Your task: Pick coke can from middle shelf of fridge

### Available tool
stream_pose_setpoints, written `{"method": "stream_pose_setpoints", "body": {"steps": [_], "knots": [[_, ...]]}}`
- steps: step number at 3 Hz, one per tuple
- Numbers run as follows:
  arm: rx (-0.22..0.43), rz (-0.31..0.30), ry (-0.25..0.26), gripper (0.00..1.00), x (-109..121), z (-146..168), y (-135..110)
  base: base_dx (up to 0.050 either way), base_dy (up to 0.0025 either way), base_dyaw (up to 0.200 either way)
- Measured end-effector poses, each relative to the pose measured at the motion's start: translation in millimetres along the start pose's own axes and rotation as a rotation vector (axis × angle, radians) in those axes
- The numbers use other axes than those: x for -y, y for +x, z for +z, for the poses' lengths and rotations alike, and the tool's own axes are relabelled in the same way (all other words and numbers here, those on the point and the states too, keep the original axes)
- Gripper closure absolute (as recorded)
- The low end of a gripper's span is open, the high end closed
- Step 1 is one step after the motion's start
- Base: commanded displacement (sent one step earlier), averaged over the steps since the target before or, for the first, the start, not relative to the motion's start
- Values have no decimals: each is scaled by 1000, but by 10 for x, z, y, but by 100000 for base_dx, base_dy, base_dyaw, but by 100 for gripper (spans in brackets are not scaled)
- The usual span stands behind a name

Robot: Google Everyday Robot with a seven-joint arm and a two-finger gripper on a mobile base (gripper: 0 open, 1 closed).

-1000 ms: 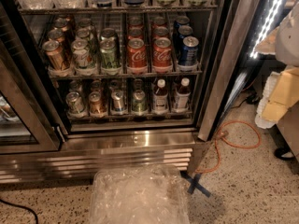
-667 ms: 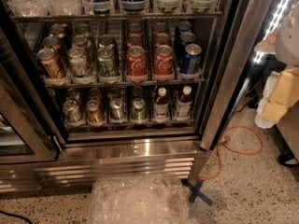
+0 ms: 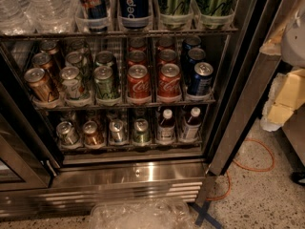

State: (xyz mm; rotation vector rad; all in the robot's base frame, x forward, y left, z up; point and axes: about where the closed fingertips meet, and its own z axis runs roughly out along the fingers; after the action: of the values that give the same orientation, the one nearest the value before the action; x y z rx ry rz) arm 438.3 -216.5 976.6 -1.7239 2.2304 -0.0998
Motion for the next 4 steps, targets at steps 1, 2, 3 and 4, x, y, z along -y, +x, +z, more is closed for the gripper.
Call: {"method": "stream_pose_setpoints", "body": {"steps": [1, 2, 3, 4], "knots": [[0, 0, 0, 0, 0, 0, 0, 0, 0, 0], [24, 18, 25, 0, -13, -39, -29, 0, 0, 0], [120, 35, 58, 0, -110, -94, -149, 0, 0, 0], [280, 58, 97, 0, -180, -74, -261, 0, 0, 0]]}}
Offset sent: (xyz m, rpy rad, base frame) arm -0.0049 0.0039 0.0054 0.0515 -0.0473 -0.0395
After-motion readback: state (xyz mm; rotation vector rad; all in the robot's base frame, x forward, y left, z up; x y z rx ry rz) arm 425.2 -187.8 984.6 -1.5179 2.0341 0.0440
